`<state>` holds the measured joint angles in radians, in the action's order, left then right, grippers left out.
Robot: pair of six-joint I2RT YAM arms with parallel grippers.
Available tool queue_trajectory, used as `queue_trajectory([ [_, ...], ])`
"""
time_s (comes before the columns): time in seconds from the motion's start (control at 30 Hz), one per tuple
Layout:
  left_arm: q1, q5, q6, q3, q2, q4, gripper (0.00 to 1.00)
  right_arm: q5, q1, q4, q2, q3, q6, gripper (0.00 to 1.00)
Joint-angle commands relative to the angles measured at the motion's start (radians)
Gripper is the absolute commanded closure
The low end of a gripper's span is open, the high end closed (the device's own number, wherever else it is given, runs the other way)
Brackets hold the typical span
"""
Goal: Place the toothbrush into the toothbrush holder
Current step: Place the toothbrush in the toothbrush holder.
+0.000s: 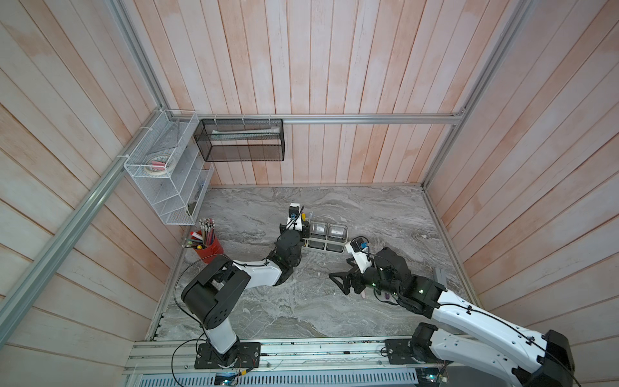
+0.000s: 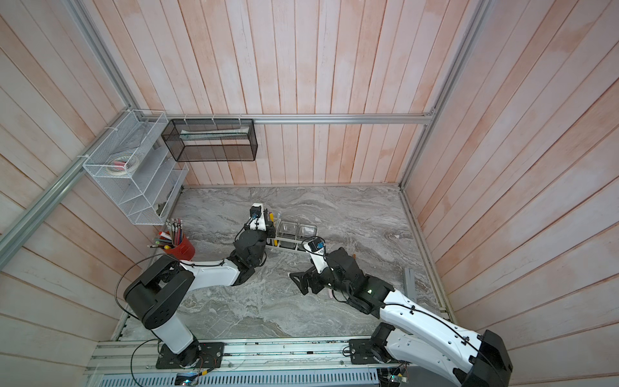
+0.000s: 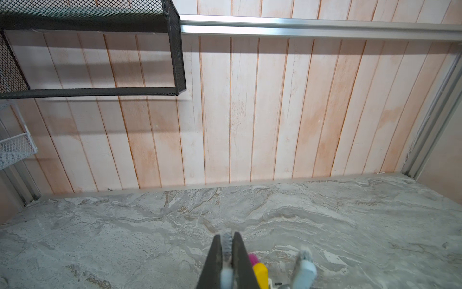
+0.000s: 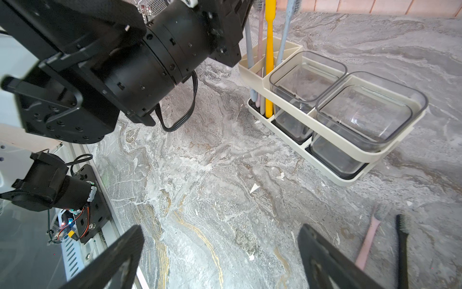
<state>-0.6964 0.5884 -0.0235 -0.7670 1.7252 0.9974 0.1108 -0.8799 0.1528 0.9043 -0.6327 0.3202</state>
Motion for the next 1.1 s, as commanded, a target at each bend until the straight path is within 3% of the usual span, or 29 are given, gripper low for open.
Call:
queue_trajectory([
  [0.0, -0.018, 0.011, -0.024, 0.002, 0.028, 0.027, 1.0, 0.018, 0.009, -0.018, 0.007, 0.011, -0.007, 0.02],
  [1.07, -0.06, 0.086, -0.043, 0.077, 0.105, 0.22, 1.0, 0.063, 0.028, -0.044, 0.019, 0.022, 0.001, 0.02],
])
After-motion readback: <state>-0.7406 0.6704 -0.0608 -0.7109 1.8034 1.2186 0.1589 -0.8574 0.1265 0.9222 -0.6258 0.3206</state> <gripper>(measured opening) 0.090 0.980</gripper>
